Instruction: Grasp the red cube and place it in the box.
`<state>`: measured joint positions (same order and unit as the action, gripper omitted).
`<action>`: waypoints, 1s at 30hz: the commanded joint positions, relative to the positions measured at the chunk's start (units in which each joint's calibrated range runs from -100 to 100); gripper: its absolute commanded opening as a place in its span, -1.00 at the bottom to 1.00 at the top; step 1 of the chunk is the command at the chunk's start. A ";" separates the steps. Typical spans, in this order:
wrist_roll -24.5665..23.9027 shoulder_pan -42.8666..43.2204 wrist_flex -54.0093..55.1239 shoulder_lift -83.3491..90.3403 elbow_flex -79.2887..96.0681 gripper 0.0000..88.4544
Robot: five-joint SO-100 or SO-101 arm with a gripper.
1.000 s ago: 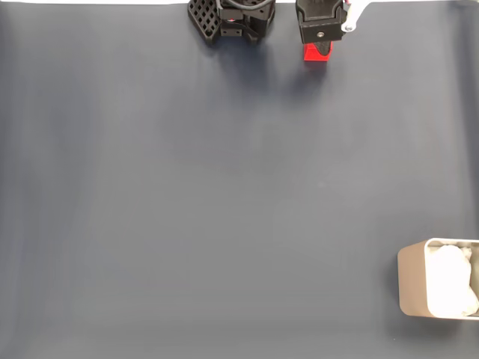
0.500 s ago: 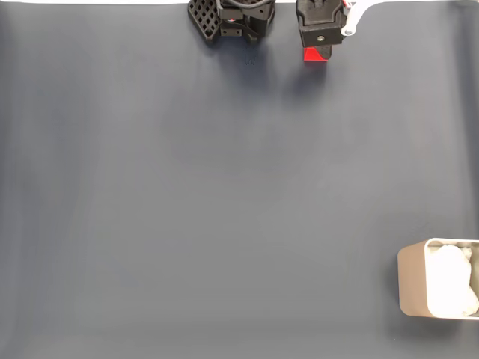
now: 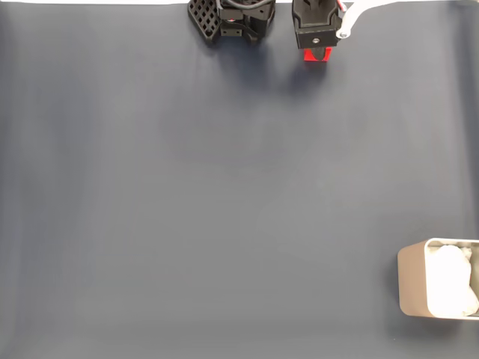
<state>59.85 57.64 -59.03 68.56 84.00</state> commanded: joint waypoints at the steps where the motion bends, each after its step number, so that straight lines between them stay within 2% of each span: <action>1: 0.39 0.67 0.34 1.11 0.04 -0.11; 9: 0.10 0.67 0.34 2.06 0.40 -0.20; 17: 0.29 0.67 0.34 2.58 0.22 -0.47; 30: 1.37 0.67 0.67 1.71 -0.05 -0.75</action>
<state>60.78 57.64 -59.03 70.65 84.63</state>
